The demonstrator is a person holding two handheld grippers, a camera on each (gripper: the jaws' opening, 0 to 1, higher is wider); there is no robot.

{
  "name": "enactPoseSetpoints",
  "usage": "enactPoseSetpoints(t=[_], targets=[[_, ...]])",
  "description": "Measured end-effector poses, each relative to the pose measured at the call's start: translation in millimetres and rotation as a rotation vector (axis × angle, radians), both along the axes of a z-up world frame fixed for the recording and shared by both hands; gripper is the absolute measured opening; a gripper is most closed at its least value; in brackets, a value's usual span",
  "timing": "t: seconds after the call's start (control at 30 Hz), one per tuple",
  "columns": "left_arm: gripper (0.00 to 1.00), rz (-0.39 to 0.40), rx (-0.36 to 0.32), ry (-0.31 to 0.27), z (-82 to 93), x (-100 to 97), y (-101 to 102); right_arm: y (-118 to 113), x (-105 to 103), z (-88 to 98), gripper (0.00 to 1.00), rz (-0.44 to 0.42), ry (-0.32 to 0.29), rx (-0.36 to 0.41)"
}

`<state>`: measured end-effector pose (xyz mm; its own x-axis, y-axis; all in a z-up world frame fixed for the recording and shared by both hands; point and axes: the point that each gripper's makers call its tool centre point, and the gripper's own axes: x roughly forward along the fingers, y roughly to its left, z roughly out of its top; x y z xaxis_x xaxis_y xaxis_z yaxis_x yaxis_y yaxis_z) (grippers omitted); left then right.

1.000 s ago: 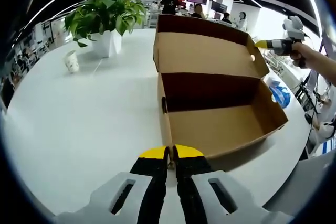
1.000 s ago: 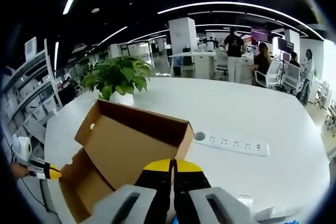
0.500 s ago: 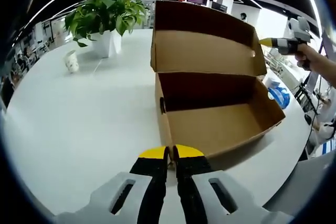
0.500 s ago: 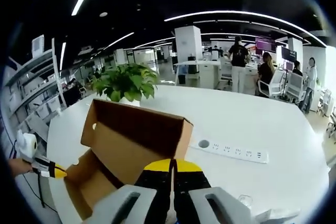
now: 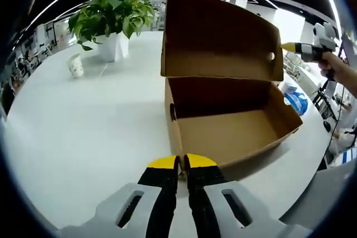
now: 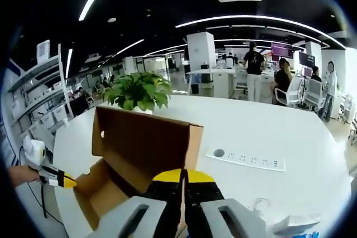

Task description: Operate the shoe box by opening the lid, removing the specified soft item, and placing it in the target area until the item is outside and the box remains undamaged.

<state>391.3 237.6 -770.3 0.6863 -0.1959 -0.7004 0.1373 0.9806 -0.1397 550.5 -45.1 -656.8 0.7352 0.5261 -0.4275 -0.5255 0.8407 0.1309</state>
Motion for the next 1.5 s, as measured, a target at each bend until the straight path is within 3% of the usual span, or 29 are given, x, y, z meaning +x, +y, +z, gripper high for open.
enactPoseSetpoints(t=[0.83,1.5], targets=[[0.03,-0.004,-0.005,-0.005,1.0,1.3,2,-6,-29,0.4,0.00,0.000,-0.049,0.009],[0.04,-0.031,0.005,-0.021,3.0,-0.7,1,-3,-57,-5.6,0.00,0.030,-0.046,0.014]])
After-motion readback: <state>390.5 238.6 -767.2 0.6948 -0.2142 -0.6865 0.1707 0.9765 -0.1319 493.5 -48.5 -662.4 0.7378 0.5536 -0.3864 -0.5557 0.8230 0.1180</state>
